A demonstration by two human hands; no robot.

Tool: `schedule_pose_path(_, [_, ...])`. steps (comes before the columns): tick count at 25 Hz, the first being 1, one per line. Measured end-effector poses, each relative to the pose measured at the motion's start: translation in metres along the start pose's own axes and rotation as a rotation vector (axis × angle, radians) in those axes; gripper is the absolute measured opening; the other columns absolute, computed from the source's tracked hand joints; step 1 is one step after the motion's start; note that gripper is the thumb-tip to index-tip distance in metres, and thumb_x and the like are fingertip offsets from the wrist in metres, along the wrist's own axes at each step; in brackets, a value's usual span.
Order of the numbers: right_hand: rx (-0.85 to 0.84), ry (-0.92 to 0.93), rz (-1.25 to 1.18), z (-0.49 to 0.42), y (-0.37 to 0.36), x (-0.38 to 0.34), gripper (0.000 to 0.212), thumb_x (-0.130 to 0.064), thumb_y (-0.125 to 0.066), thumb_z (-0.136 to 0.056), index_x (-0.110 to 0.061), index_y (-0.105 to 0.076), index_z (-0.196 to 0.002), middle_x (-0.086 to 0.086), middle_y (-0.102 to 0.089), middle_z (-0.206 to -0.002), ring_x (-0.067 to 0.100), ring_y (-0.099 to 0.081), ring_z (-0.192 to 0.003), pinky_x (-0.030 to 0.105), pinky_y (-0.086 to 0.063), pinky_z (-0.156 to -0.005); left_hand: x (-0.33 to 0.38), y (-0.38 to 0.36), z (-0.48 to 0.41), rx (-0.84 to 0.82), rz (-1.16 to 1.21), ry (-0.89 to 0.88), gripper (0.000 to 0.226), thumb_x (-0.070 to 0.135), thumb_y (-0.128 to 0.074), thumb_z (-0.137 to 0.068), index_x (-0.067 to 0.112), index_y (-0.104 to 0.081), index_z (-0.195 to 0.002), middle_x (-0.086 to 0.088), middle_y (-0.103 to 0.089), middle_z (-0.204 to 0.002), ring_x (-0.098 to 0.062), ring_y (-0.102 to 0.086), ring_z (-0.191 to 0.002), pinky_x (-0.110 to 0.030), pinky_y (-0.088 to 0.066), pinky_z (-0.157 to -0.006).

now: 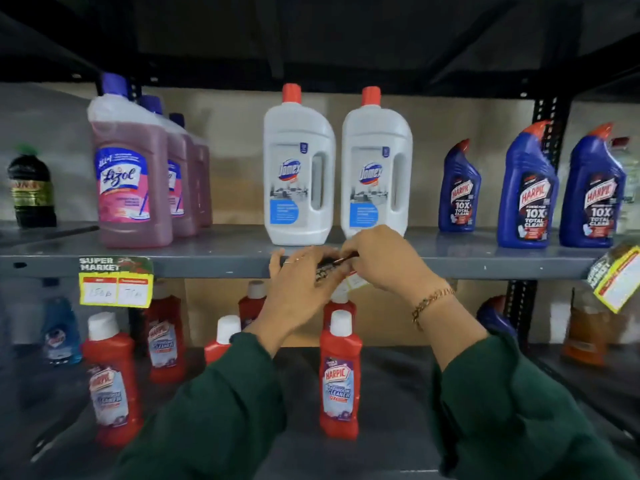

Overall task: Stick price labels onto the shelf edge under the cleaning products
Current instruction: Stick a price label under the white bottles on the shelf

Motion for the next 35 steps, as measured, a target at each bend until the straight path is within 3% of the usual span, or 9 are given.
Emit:
schedule_pose_path(4, [0.133,-0.001,-0.279,0.026,-0.004,0.037,0.015,-0.017,-0.060,-0.083,-0.019,-0.069,-0.096,0.010,-0.071,-0.095,0.025,-0.061,-0.090,0.032,-0.049,-0.076,0.011,-0.007,-0.006,-0.013,-0.057,-0.093,0.012,0.013,-0.064,-0.083,0.016,-0.068,-0.094,-0.003,-0.071,-0.101,-0.022,-0.061,-0.097,-0.053,-0.040,-0.091])
schedule_pose_path(8, [0.235,0.014,-0.281,0.042,-0.013,0.054,0.014,-0.025,-0.060,-0.085,-0.013,-0.067,-0.087,0.007,-0.064,-0.090,0.014,-0.047,-0.087,0.026,-0.040,-0.074,0.018,-0.018,0.001,-0.033,-0.273,-0.111,0.013,0.023,-0.059,-0.087,0.017,-0.067,-0.078,-0.002,-0.065,-0.118,-0.027,-0.053,-0.111,-0.055,-0.033,-0.096])
schedule_pose_path(13, [0.348,0.000,-0.214,0.043,-0.024,0.060,0.022,-0.026,-0.065,-0.081,-0.004,-0.068,-0.077,0.009,-0.056,-0.086,0.019,-0.048,-0.087,0.027,-0.042,-0.074,0.017,-0.017,0.000,0.069,-0.253,-0.026,0.032,0.028,-0.071,-0.078,0.017,-0.054,-0.053,-0.002,-0.068,-0.110,-0.022,-0.055,-0.105,-0.046,-0.029,-0.099])
schedule_pose_path(18, [0.460,-0.059,-0.255,0.031,-0.018,0.060,0.019,-0.020,-0.069,-0.079,-0.004,-0.065,-0.070,0.010,-0.057,-0.079,0.013,-0.044,-0.074,0.021,-0.034,-0.063,0.017,-0.015,-0.006,0.173,-0.152,0.020,0.031,0.022,-0.068,-0.081,0.017,-0.048,-0.057,-0.001,-0.073,-0.090,-0.021,-0.062,-0.082,-0.051,-0.041,-0.086])
schedule_pose_path(22, [0.529,-0.135,-0.346,0.028,-0.020,0.064,0.018,-0.019,-0.070,-0.078,-0.005,-0.061,-0.070,0.009,-0.055,-0.079,0.010,-0.045,-0.071,0.006,-0.025,-0.060,0.015,-0.013,-0.014,0.202,-0.086,0.050,0.027,0.026,-0.062,-0.085,0.016,-0.050,-0.063,0.004,-0.070,-0.072,-0.012,-0.055,-0.061,-0.049,-0.047,-0.073])
schedule_pose_path(25, [0.554,-0.171,-0.399,0.028,-0.020,0.068,0.026,-0.023,-0.074,-0.074,-0.012,-0.052,-0.063,0.005,-0.051,-0.075,0.012,-0.045,-0.071,0.008,-0.026,-0.059,0.008,-0.015,-0.017,0.182,-0.039,0.060,0.020,0.030,-0.063,-0.084,0.015,-0.057,-0.071,0.005,-0.069,-0.073,-0.011,-0.060,-0.068,-0.051,-0.048,-0.076])
schedule_pose_path(29, [0.567,-0.237,-0.408,0.030,-0.023,0.075,0.036,-0.041,-0.070,-0.073,-0.010,-0.059,-0.091,0.007,-0.062,-0.096,0.020,-0.051,-0.096,0.024,-0.037,-0.082,0.007,-0.021,-0.013,0.168,-0.131,0.005,0.024,0.032,-0.057,-0.088,0.022,-0.060,-0.110,0.000,-0.070,-0.103,-0.020,-0.057,-0.101,-0.042,-0.031,-0.096])
schedule_pose_path(32, [0.576,-0.260,-0.221,0.025,-0.031,0.070,0.051,-0.064,-0.051,-0.074,-0.013,-0.059,-0.075,0.004,-0.066,-0.077,0.020,-0.059,-0.081,0.036,-0.038,-0.091,0.012,-0.025,-0.009,0.220,-0.251,-0.062,0.032,0.038,-0.042,-0.090,0.024,-0.064,-0.109,0.000,-0.070,-0.107,-0.020,-0.055,-0.104,-0.032,-0.023,-0.092])
schedule_pose_path(35, [0.621,-0.232,-0.206,0.028,-0.036,0.070,0.047,-0.058,-0.044,-0.078,-0.014,-0.059,-0.077,0.006,-0.068,-0.077,0.020,-0.059,-0.079,0.039,-0.038,-0.095,0.008,-0.027,-0.007,0.266,-0.277,-0.074,0.032,0.039,-0.042,-0.090,0.024,-0.067,-0.103,0.002,-0.071,-0.102,-0.019,-0.057,-0.100,-0.034,-0.026,-0.089])
Point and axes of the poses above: each hand's wrist, its own z-axis away from the middle knuckle, its own y-axis out of the back of the hand, x = y × z, the point moved 6 cm from there along -z, towards the middle knuckle
